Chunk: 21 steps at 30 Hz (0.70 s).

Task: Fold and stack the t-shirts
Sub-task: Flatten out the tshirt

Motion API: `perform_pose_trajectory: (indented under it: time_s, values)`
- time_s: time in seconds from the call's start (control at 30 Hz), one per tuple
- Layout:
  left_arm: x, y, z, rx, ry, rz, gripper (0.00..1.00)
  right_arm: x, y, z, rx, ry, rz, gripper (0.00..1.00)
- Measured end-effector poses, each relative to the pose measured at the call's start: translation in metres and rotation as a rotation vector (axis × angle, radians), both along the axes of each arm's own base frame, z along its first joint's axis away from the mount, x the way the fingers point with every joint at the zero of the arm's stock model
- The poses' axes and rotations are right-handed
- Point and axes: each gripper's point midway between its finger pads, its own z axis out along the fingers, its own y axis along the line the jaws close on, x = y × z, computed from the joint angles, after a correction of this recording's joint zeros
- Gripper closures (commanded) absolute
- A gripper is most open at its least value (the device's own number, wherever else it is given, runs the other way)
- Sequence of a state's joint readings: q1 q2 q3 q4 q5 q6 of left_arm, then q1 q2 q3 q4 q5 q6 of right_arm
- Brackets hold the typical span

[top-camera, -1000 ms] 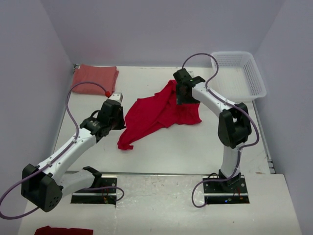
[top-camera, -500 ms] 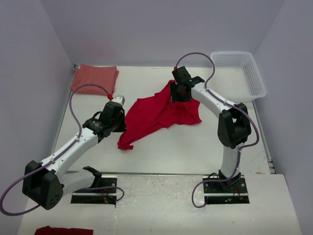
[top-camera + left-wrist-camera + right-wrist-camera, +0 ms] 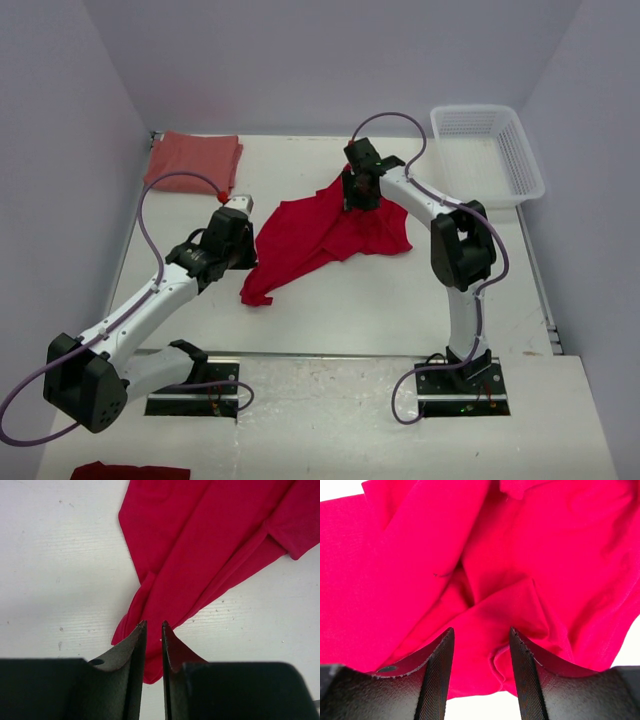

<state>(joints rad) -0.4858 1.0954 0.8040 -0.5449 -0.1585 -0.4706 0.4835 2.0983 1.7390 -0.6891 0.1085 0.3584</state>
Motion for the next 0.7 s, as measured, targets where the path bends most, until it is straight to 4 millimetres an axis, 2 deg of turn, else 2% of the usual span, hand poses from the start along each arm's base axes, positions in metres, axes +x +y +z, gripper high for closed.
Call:
perform_pose_trajectory:
  time_s: [0.2, 0.47, 0.7]
  values:
    - [0.0, 0.0, 0.0, -0.001, -0.001, -0.001, 0.81, 0.001, -0.002, -0.001, -0.01, -0.004, -0.008, 0.55]
    - [0.0, 0.0, 0.0, -0.001, -0.001, 0.0, 0.81, -0.011, -0.019, -0.021, -0.081, 0.029, -0.05, 0.55]
    - [-0.001, 0.0, -0.002, 0.0, 0.003, -0.001, 0.81, -0.009, -0.028, -0.021, -0.119, 0.015, -0.084, 0.55]
